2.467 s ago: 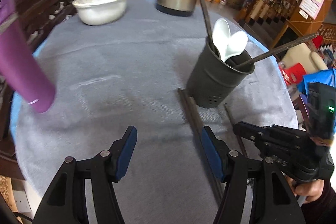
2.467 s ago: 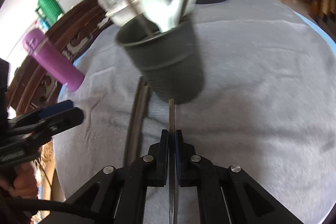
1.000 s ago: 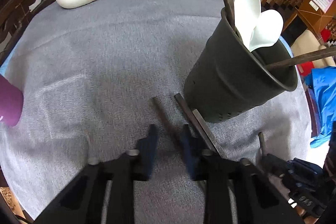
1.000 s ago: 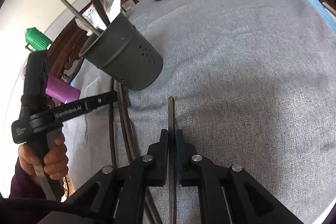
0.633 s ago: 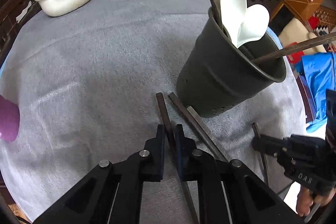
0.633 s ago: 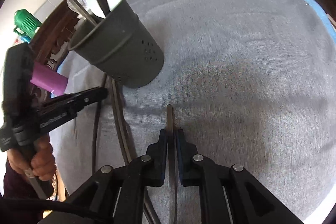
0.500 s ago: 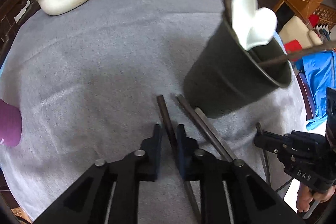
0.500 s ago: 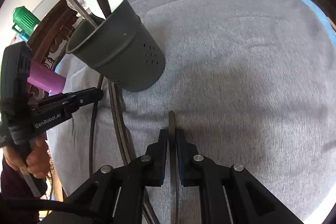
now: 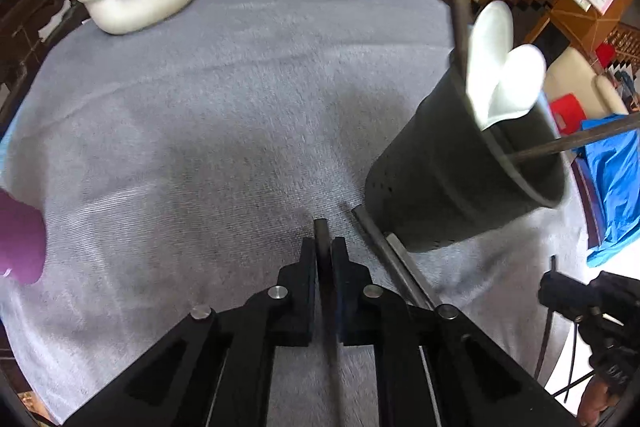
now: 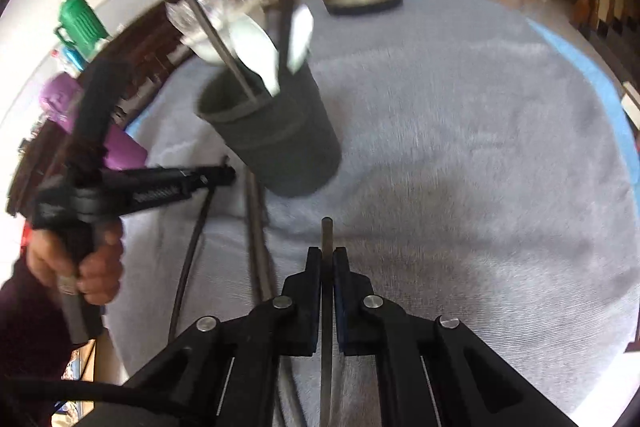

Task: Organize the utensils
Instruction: 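Raise the held chopstick with the right tool above the gray cup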

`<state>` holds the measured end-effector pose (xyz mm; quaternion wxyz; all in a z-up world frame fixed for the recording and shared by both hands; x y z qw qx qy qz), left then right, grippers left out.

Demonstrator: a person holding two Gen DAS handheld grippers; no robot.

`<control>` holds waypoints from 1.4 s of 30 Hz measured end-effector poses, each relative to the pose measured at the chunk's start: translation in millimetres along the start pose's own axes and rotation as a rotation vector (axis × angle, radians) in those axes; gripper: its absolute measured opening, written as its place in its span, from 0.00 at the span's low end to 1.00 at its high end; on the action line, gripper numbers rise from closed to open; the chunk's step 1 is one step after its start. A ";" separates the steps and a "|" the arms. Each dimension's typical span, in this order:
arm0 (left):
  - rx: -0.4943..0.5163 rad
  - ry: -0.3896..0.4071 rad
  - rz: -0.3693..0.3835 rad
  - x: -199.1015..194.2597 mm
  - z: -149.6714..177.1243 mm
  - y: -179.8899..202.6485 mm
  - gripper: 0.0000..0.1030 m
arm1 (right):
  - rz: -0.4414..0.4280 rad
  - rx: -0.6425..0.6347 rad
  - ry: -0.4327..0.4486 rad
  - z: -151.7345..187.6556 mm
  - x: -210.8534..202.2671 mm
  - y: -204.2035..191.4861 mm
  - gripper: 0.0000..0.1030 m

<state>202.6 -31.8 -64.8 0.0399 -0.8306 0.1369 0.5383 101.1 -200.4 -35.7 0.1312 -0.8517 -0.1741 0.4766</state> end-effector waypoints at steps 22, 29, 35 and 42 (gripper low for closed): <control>0.123 0.496 0.021 -234.2 3.6 26.3 0.07 | -0.165 -0.103 0.600 -34.2 -162.4 -62.9 0.06; 0.118 0.620 0.034 -282.6 -15.0 32.5 0.07 | -0.119 -0.086 0.826 -63.4 -185.1 -70.0 0.06; 0.033 0.765 0.036 -304.2 -34.6 31.2 0.07 | -0.025 -0.099 1.020 -78.4 -193.5 -85.9 0.06; -0.065 0.876 0.036 -283.7 -49.4 28.0 0.07 | 0.078 -0.058 1.079 -102.3 -162.4 -95.8 0.06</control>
Point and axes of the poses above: each gripper's, at about its wrist camera, not at the fingertips, and x roughly the way its jaws point, y to its right, z to its underside, the point moved 1 cm from there along x, roughly the way its jaws point, and after that the axes turned 8 degrees about -z, right-handed, at the moved point
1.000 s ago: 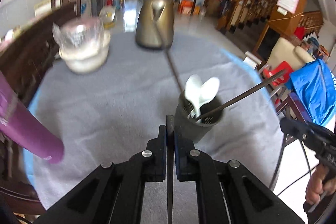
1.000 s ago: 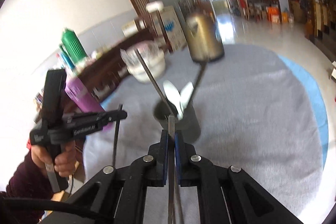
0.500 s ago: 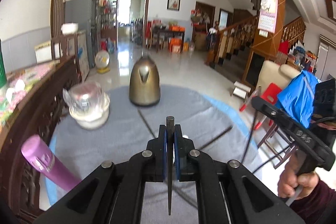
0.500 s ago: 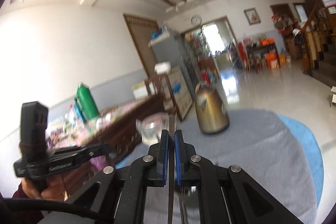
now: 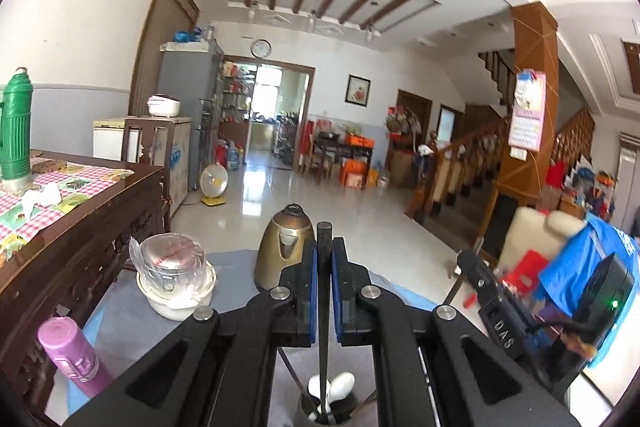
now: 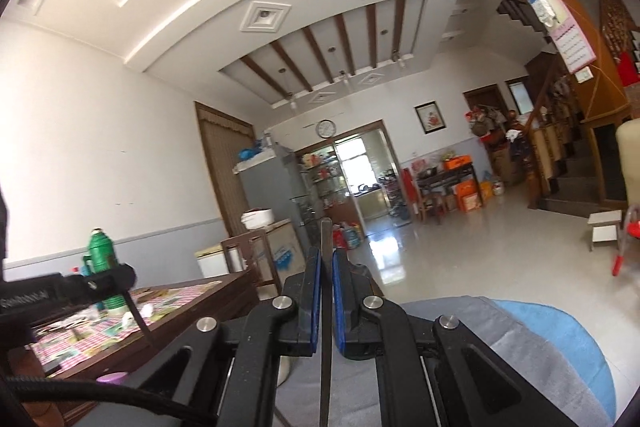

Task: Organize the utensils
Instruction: 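Raise the held chopstick with the right tool above the gray cup, then lower the chopstick into the gray cup and open the right tool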

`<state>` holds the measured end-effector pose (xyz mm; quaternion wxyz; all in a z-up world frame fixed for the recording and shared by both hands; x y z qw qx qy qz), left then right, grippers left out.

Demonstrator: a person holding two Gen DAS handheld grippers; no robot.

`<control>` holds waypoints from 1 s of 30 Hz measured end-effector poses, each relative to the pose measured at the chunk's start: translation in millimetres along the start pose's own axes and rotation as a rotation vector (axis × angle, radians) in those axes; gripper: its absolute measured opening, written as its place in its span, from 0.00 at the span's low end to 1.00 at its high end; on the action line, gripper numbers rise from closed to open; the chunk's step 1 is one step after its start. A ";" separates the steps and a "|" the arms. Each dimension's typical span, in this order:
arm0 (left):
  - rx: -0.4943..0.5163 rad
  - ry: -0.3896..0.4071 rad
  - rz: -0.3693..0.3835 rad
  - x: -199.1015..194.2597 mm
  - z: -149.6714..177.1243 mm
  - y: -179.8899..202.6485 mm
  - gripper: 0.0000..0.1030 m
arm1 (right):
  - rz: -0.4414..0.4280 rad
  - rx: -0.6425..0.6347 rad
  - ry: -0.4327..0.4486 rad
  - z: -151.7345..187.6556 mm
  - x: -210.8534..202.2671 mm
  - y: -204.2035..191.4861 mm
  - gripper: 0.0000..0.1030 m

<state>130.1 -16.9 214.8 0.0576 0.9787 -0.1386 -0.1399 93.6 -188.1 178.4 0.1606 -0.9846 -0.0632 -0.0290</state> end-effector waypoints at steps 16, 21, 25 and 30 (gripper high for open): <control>-0.041 -0.185 -0.001 64.6 69.7 -18.7 0.07 | 0.005 -0.065 -0.184 49.6 35.4 2.4 0.07; -0.023 -0.208 0.023 51.6 66.5 -21.2 0.16 | -0.038 -0.027 -0.260 49.9 27.5 10.4 0.08; -0.034 -0.179 0.018 29.4 61.7 -30.1 0.51 | -0.079 0.039 -0.285 42.4 12.8 16.2 0.47; -0.041 -0.174 -0.018 0.9 64.4 -43.4 0.56 | -0.083 0.032 -0.207 26.7 -21.7 16.1 0.58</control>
Point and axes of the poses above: each gripper's, at about its wrist camera, not at the fingertips, and x roughly the way its jaws point, y to its right, z to its underside, the point moved 1 cm from there along x, roughly the way its jaws point, and after that the axes turned 8 degrees about -z, right-handed, at the moved point
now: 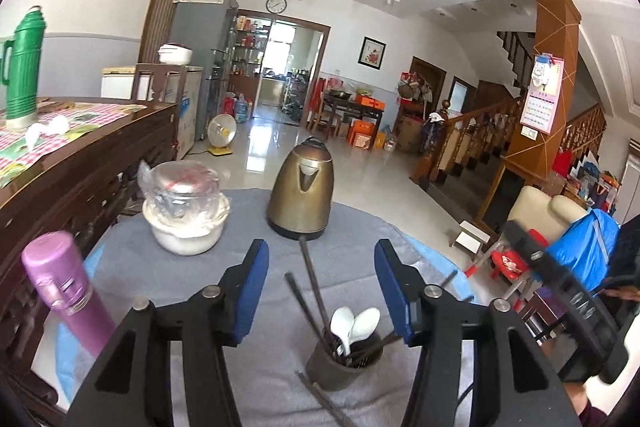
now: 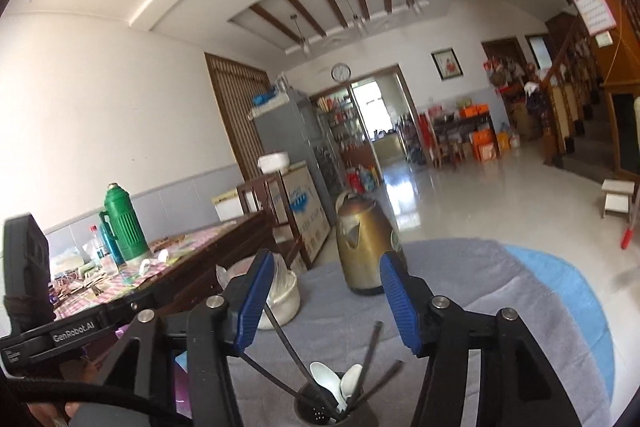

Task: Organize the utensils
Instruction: 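Lower the chopstick into the gray cup and open the right tool, then withdraw the right tool from the cup while moving the left tool toward the chopsticks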

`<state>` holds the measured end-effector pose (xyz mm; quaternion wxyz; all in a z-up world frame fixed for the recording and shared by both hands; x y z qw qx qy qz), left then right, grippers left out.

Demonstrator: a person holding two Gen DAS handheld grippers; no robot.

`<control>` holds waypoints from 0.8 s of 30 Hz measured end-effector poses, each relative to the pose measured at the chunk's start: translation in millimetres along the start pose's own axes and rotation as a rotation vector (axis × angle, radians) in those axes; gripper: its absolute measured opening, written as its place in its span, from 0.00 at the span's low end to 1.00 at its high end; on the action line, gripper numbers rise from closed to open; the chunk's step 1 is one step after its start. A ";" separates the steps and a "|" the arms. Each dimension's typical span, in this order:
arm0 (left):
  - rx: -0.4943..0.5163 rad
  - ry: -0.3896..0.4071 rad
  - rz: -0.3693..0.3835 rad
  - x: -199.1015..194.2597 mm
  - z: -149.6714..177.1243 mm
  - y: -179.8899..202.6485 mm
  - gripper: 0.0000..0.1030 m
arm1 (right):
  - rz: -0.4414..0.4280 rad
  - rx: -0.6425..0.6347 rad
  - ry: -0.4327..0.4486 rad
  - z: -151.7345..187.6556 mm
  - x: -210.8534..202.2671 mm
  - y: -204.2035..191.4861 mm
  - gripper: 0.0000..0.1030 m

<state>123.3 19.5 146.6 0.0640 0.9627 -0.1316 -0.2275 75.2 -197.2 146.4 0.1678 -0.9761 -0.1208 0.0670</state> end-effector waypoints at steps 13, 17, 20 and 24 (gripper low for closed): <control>0.240 -0.179 -0.244 -18.8 82.3 26.4 0.70 | -0.009 -0.022 -0.061 20.1 -73.5 2.7 0.57; 0.288 -0.223 -0.270 -22.3 101.1 35.7 0.71 | 0.016 0.004 -0.155 50.2 -78.3 16.2 0.56; 0.318 -0.252 -0.292 -24.7 112.7 43.7 0.71 | 0.017 0.049 -0.213 70.4 -81.6 28.4 0.56; 0.336 -0.278 -0.309 -23.7 122.8 46.5 0.71 | 0.027 0.061 -0.257 86.3 -86.1 36.5 0.56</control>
Point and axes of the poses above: each gripper's, at about its wrist camera, not at the fingertips, and x roughly the way its jaws point, y to its right, z to its underside, the point moved 1 cm from there along x, roughly the way its jaws point, and after that the axes turned 8 degrees about -z, right-handed, at the moved point
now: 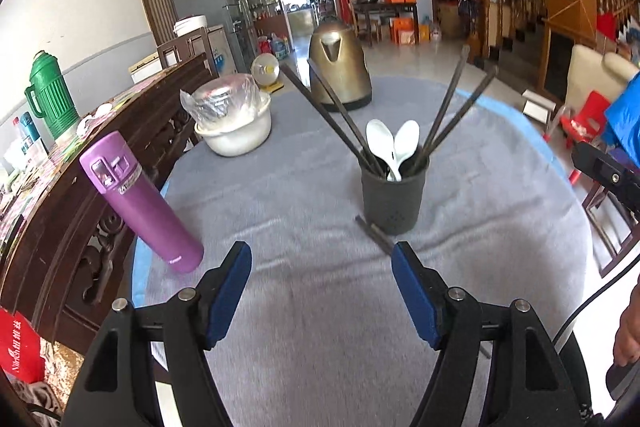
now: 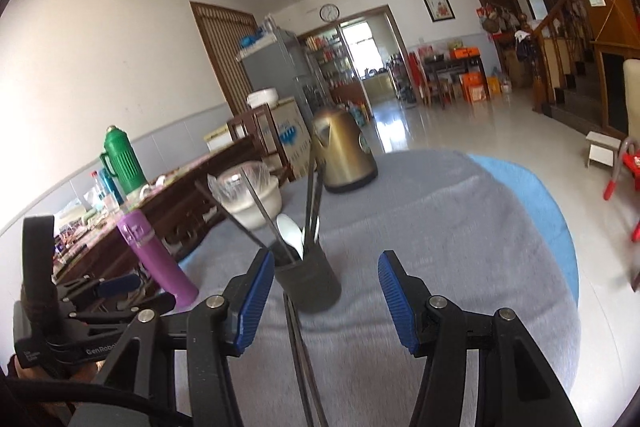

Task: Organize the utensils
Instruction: 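Withdraw the right tool from the cup while moving the left tool toward the chopsticks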

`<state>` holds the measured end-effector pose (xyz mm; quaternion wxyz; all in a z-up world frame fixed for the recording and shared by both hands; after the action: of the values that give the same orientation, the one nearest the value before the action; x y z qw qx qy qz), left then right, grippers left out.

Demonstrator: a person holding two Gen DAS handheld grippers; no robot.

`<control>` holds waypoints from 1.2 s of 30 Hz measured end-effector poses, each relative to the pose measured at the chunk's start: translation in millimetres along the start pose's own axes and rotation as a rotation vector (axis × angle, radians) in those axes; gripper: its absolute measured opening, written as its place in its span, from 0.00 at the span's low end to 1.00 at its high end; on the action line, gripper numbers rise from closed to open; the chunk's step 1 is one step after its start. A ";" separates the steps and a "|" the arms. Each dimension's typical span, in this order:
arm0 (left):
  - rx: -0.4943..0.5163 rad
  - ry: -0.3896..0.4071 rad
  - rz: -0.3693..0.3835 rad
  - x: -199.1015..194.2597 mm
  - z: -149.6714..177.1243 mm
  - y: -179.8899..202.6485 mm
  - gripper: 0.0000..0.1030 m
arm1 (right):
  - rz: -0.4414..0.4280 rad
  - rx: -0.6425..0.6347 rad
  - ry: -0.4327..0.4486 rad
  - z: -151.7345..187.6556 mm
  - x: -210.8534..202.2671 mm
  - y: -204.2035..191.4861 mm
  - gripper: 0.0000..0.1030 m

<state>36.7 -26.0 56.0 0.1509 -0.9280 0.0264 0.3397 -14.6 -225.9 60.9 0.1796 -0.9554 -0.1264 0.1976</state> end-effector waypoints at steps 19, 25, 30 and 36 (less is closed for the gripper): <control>0.054 -0.151 0.002 42.6 24.5 24.3 0.71 | -0.001 0.068 -0.113 22.4 24.3 21.9 0.57; 0.060 -0.193 0.037 59.5 27.3 30.9 0.71 | 0.001 0.090 -0.149 26.8 40.9 27.7 0.57; 0.071 -0.218 0.061 71.9 29.7 35.4 0.71 | 0.012 0.108 -0.176 29.3 56.1 34.6 0.57; 0.078 -0.241 0.092 84.4 31.5 42.2 0.71 | 0.020 0.119 -0.204 32.0 71.3 40.8 0.57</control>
<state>75.4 -52.4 -31.8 0.1733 -0.8717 0.0637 0.4539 42.3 -231.1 -6.2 0.2200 -0.9192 -0.1226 0.3028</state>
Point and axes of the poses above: each gripper's, at about its wrist camera, not at the fingertips, and x roughly the way its jaws point, y to its right, z to its underside, the point moved 1 cm from there along x, roughly the way its jaws point, and after that the axes turned 8 degrees about -z, right-handed, at the moved point
